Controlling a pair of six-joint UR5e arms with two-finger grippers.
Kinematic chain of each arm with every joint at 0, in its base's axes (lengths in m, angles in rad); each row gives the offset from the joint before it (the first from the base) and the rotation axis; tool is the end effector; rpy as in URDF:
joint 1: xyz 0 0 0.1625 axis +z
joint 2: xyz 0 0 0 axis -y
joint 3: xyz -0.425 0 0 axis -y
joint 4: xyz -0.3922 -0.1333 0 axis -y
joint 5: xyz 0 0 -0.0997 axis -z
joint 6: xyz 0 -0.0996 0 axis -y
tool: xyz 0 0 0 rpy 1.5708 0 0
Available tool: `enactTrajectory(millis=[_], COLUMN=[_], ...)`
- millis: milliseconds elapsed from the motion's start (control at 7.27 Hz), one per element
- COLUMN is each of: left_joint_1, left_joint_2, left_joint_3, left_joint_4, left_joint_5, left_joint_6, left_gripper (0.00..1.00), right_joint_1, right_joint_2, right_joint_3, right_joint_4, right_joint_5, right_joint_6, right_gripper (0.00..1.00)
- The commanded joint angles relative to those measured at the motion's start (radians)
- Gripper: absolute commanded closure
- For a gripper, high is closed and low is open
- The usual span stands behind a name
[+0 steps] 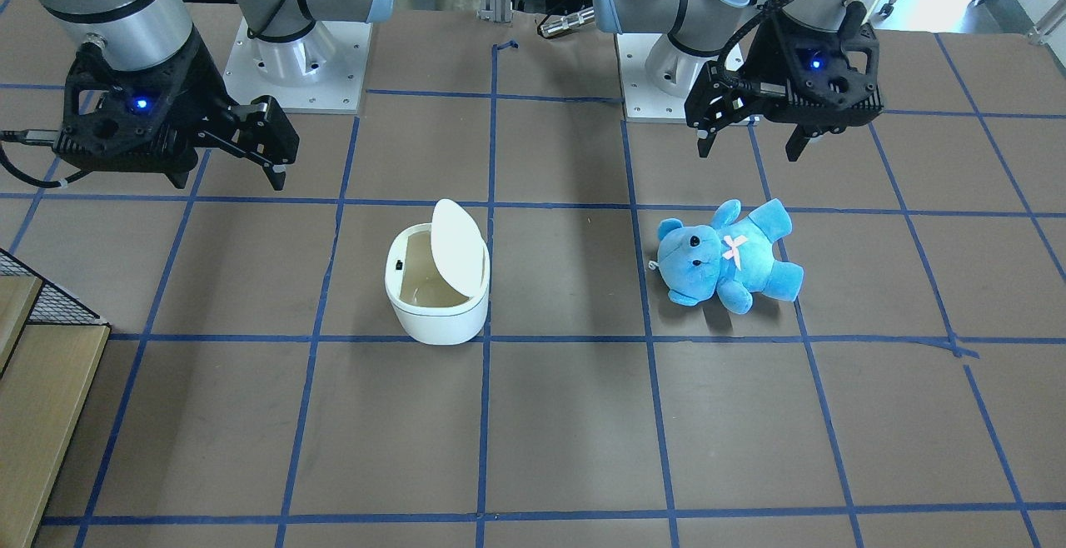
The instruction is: Open trash can with right arm
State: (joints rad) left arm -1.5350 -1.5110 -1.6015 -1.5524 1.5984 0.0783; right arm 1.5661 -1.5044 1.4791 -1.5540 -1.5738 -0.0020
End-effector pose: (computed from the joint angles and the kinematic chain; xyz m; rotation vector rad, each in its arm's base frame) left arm -0.1136 -0.4753 0.5034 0.0651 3.1098 -0.0713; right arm 0.1306 -0.5214 0.4977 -0.0043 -3.1385 0.0133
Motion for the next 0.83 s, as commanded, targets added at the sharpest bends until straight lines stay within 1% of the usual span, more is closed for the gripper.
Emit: enactTrajectory(millis=[0, 688], left_joint_1=[0.000, 0.001], left_joint_2=[0.000, 0.000], left_joint_3=[0.000, 0.000], left_joint_4=[0.000, 0.000], left_joint_5=[0.000, 0.000], left_joint_6=[0.001, 0.000], left_gripper=[0.00, 0.00], right_joint_1=[0.000, 0.002], right_joint_2=[0.000, -0.002], right_joint_3=[0.001, 0.013], right_joint_4=[0.000, -0.001], right_joint_5=[0.000, 0.021], right_joint_6=[-0.001, -0.001], right_gripper=[0.00, 0.00])
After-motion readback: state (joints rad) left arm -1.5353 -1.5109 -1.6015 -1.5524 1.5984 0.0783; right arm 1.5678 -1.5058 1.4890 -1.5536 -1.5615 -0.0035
